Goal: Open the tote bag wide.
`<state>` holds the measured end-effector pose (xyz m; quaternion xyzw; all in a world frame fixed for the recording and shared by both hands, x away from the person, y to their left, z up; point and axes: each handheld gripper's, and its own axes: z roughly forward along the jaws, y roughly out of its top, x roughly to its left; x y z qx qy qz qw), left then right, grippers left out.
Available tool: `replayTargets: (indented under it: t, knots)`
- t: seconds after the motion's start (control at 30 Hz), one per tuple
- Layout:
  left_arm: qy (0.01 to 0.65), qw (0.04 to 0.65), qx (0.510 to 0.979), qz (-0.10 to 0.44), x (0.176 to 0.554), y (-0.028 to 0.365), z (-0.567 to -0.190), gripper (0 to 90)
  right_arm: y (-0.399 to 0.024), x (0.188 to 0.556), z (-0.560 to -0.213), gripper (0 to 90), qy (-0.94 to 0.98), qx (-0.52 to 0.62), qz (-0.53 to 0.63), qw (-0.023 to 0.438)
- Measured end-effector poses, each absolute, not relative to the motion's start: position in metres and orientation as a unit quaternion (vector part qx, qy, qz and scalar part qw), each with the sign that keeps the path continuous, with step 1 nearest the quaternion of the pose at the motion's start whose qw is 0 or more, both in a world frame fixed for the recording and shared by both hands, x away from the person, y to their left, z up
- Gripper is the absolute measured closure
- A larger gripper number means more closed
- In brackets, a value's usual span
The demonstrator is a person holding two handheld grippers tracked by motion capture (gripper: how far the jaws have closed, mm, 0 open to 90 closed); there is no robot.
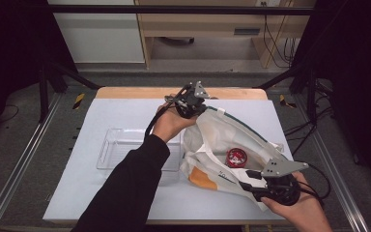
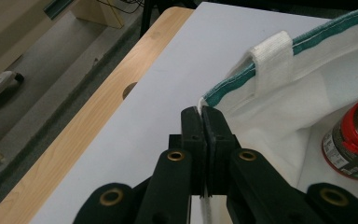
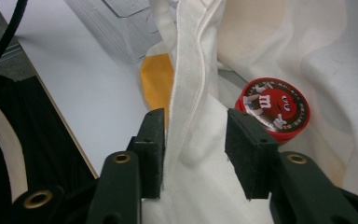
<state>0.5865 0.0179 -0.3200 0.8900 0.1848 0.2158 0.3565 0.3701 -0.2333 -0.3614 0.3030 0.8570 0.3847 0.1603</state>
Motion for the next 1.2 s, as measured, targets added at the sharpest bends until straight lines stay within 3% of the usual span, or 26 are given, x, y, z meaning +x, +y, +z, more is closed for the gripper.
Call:
replayTargets:
  t: [0.2, 0.4, 0.43, 0.47, 0.5, 0.6, 0.67, 0.87, 1.2]
  knots:
    - [0.187, 0.357, 0.889, 0.217, 0.587, 0.017, -0.32, 88.8, -0.228, 0.365, -0.362, 47.0, 0.86, 0.298, 0.381, 0.163]
    - [0.192, 0.359, 0.887, 0.217, 0.589, 0.02, -0.319, 88.7, -0.22, 0.364, -0.377, 46.0, 0.878, 0.288, 0.344, 0.165]
    - [0.193, 0.359, 0.887, 0.216, 0.589, 0.02, -0.319, 88.8, -0.219, 0.364, -0.38, 48.6, 0.881, 0.287, 0.337, 0.165]
    - [0.193, 0.36, 0.887, 0.216, 0.589, 0.021, -0.318, 88.7, -0.219, 0.364, -0.384, 61.9, 0.885, 0.287, 0.324, 0.169]
    - [0.193, 0.36, 0.887, 0.216, 0.589, 0.021, -0.318, 88.7, -0.219, 0.364, -0.384, 61.9, 0.885, 0.287, 0.324, 0.169]
    - [0.192, 0.36, 0.887, 0.216, 0.589, 0.023, -0.318, 88.7, -0.223, 0.367, -0.385, 80.3, 0.883, 0.295, 0.323, 0.17]
    - [0.191, 0.36, 0.887, 0.215, 0.589, 0.023, -0.318, 88.7, -0.233, 0.371, -0.384, 87.8, 0.87, 0.315, 0.335, 0.177]
    - [0.181, 0.358, 0.89, 0.216, 0.584, 0.02, -0.318, 88.7, -0.25, 0.38, -0.383, 88.8, 0.846, 0.348, 0.361, 0.182]
    - [0.201, 0.344, 0.89, 0.221, 0.595, 0.02, -0.333, 88.7, -0.24, 0.365, -0.398, 89.3, 0.864, 0.312, 0.379, 0.114]
